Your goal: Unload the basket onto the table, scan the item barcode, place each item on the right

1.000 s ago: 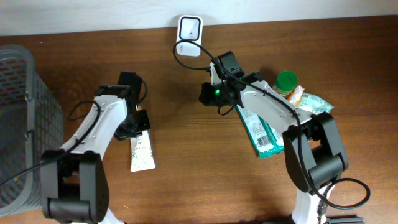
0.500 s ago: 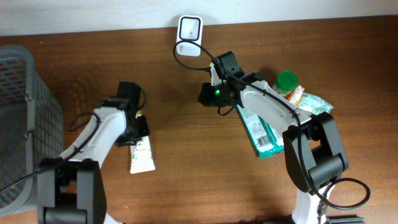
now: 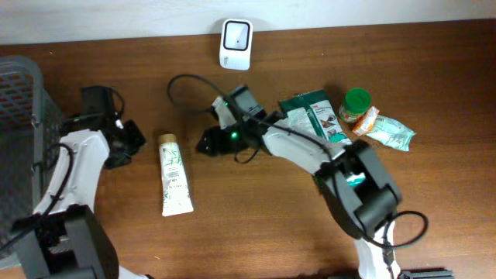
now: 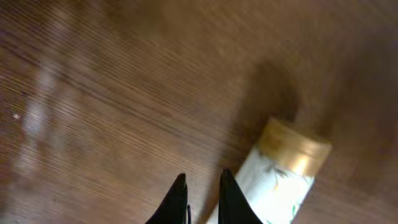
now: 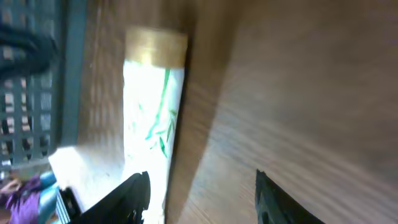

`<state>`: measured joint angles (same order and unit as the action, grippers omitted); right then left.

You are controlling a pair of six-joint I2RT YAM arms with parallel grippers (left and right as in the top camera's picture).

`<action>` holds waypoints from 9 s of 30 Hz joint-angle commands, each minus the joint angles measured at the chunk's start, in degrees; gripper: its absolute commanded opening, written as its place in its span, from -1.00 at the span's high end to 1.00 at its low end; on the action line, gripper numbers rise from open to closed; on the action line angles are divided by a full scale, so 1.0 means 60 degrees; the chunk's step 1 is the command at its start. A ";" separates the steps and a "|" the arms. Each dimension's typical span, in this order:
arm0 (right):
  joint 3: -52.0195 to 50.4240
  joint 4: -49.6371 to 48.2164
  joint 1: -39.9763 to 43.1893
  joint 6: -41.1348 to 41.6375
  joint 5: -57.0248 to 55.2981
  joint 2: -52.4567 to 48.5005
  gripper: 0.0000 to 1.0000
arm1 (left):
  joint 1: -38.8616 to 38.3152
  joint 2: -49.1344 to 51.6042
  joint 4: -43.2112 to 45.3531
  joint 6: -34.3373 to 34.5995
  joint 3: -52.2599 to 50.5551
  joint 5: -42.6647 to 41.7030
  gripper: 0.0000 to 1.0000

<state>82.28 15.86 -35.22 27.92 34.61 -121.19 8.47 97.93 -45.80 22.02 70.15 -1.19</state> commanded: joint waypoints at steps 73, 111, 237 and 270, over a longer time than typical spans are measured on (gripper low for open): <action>0.2845 0.7417 0.0382 -0.1752 -0.4779 0.0441 0.91 | 0.0572 -0.0036 0.0127 -0.0211 -0.0011 -0.0415 -0.98; 0.4044 0.8032 -0.1096 -0.0073 -0.6594 -0.0940 0.92 | 0.0572 -0.0036 0.0127 -0.0211 -0.0011 -0.0415 -0.98; -0.0277 0.2208 0.1297 -0.1067 0.1949 -0.0466 -0.11 | -0.1206 0.3257 0.3512 -0.2320 0.0871 -0.6455 1.00; 0.1235 0.3719 0.0692 -0.2626 0.0113 -0.0790 0.92 | -0.1810 0.2433 0.1158 -0.1213 -0.0790 -0.5450 1.00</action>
<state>89.06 38.52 -30.81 11.86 38.37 -126.17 -1.45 113.78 -42.17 10.41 69.95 -30.26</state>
